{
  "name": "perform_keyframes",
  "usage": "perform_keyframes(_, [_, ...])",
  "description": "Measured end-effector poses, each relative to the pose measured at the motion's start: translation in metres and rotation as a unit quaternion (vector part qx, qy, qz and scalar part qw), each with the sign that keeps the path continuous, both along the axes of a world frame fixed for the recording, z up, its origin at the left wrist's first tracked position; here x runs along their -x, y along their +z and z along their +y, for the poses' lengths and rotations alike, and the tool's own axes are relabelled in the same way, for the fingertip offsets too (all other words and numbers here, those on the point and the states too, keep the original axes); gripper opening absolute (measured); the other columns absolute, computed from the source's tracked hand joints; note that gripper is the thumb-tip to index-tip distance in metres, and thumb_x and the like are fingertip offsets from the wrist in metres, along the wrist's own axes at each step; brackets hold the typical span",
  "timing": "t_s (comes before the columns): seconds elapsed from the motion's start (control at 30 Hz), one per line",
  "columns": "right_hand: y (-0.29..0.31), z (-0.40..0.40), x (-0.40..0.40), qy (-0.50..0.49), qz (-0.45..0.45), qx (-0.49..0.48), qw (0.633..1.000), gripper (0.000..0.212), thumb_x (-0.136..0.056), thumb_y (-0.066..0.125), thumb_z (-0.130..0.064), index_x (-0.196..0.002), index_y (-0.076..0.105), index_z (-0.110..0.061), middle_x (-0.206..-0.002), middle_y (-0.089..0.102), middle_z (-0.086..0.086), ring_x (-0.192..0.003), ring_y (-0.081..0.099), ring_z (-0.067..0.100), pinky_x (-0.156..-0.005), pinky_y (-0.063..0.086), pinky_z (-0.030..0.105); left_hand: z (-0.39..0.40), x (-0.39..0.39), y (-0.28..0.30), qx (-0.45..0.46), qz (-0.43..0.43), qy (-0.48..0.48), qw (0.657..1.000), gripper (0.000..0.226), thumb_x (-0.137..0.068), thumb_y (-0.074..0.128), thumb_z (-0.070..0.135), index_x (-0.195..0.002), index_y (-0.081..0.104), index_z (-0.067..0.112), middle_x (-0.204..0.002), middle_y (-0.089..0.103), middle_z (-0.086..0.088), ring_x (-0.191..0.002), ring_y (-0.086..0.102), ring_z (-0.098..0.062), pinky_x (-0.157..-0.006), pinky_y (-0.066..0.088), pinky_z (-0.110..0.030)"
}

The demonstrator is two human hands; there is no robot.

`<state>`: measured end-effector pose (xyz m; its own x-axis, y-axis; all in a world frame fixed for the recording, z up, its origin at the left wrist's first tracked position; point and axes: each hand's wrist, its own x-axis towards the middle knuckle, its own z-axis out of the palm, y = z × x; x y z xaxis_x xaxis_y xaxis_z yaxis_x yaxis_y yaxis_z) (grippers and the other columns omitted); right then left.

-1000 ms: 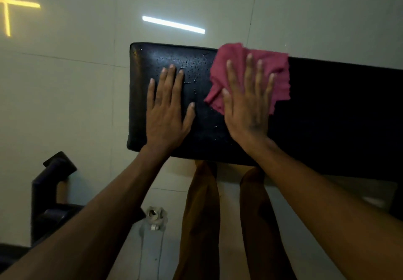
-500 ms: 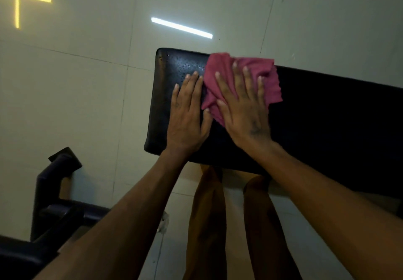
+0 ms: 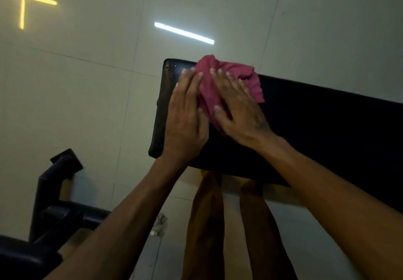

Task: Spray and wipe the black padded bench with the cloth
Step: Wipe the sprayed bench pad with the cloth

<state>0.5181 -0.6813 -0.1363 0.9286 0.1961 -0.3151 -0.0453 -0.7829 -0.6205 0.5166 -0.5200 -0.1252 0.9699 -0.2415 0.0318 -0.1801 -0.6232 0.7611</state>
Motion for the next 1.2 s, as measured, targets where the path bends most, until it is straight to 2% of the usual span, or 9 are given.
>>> perform_keyframes(0.07, [0.007,-0.029,0.017,-0.073,-0.016,0.006,0.997,0.067,-0.100,0.046,-0.022,-0.160,0.016,-0.019,-0.167,0.016,0.003,-0.154,0.009,0.016,-0.126,0.014,0.046,-0.010,-0.007,0.002,-0.047,-0.039,-0.050,0.997,0.058,-0.097,0.049,0.008,-0.152,0.034,-0.004,-0.161,0.030,-0.022,-0.154,0.017,-0.027,-0.127,0.016,-0.050])
perform_keyframes(0.17, [0.004,-0.075,0.046,-0.175,0.010,0.164,0.971,0.061,-0.102,0.035,-0.026,-0.160,0.016,-0.020,-0.167,0.013,0.006,-0.155,0.006,0.022,-0.126,0.008,0.048,-0.045,-0.027,-0.021,-0.171,-0.072,-0.175,0.967,0.061,-0.104,0.048,0.032,-0.157,0.031,0.007,-0.165,0.025,-0.017,-0.155,0.017,-0.031,-0.128,0.006,-0.047])
perform_keyframes(0.3, [-0.019,-0.087,0.064,-0.141,0.012,0.252,0.957,0.062,-0.102,0.020,-0.034,-0.161,0.005,-0.020,-0.168,0.001,0.008,-0.155,-0.003,0.028,-0.125,-0.002,0.049,-0.076,-0.042,-0.053,-0.321,-0.072,-0.240,0.913,0.070,-0.102,0.033,0.059,-0.160,0.026,0.020,-0.167,0.023,-0.012,-0.156,0.017,-0.030,-0.127,0.007,-0.053])
perform_keyframes(0.5, [-0.027,-0.084,0.066,-0.159,-0.014,0.247,0.956,0.062,-0.102,0.028,-0.030,-0.160,0.009,-0.020,-0.168,0.005,0.009,-0.155,0.002,0.031,-0.125,0.001,0.052,-0.044,-0.024,-0.047,-0.362,-0.051,-0.172,0.915,0.070,-0.105,0.029,0.056,-0.162,0.017,0.016,-0.169,0.016,-0.012,-0.157,0.012,-0.030,-0.124,-0.002,-0.057])
perform_keyframes(0.77, [-0.032,-0.087,0.067,-0.157,-0.018,0.240,0.958,0.062,-0.103,0.025,-0.033,-0.161,0.005,-0.022,-0.169,0.003,0.008,-0.155,0.000,0.031,-0.125,0.000,0.051,-0.037,-0.035,-0.043,-0.400,-0.034,-0.214,0.891,0.068,-0.106,0.022,0.051,-0.162,0.013,0.013,-0.169,0.013,-0.012,-0.157,0.010,-0.028,-0.124,0.001,-0.062])
perform_keyframes(0.9, [-0.031,-0.090,0.067,-0.165,-0.030,0.239,0.956,0.062,-0.103,0.027,-0.033,-0.160,0.008,-0.022,-0.168,0.005,0.008,-0.155,0.002,0.031,-0.124,0.000,0.050,-0.047,-0.064,-0.041,-0.369,0.013,-0.123,0.921,0.073,-0.104,0.028,0.054,-0.162,0.015,0.011,-0.168,0.019,-0.010,-0.156,0.015,-0.025,-0.124,0.002,-0.062])
perform_keyframes(1.0, [-0.030,-0.088,0.068,-0.171,-0.039,0.226,0.958,0.062,-0.103,0.032,-0.030,-0.160,0.012,-0.020,-0.168,0.008,0.008,-0.155,0.004,0.031,-0.125,0.001,0.051,-0.047,-0.044,-0.040,-0.373,0.026,-0.070,0.925,0.072,-0.105,0.025,0.053,-0.161,0.015,0.010,-0.169,0.017,-0.009,-0.157,0.013,-0.025,-0.123,0.001,-0.065])
perform_keyframes(1.1, [-0.028,-0.088,0.067,-0.172,-0.043,0.226,0.958,0.062,-0.102,0.035,-0.029,-0.160,0.013,-0.020,-0.168,0.009,0.009,-0.154,0.006,0.031,-0.124,0.002,0.051,-0.034,-0.007,-0.037,-0.373,0.023,-0.091,0.923,0.069,-0.105,0.024,0.050,-0.161,0.016,0.010,-0.169,0.014,-0.012,-0.157,0.011,-0.027,-0.121,0.004,-0.069])
perform_keyframes(1.2, [-0.029,-0.086,0.066,-0.175,-0.045,0.231,0.956,0.063,-0.102,0.034,-0.029,-0.160,0.012,-0.020,-0.168,0.009,0.009,-0.154,0.006,0.031,-0.124,0.002,0.051,-0.016,-0.021,-0.036,-0.371,0.037,-0.136,0.918,0.066,-0.106,0.024,0.049,-0.162,0.014,0.016,-0.170,0.011,-0.008,-0.158,0.008,-0.023,-0.118,0.006,-0.073])
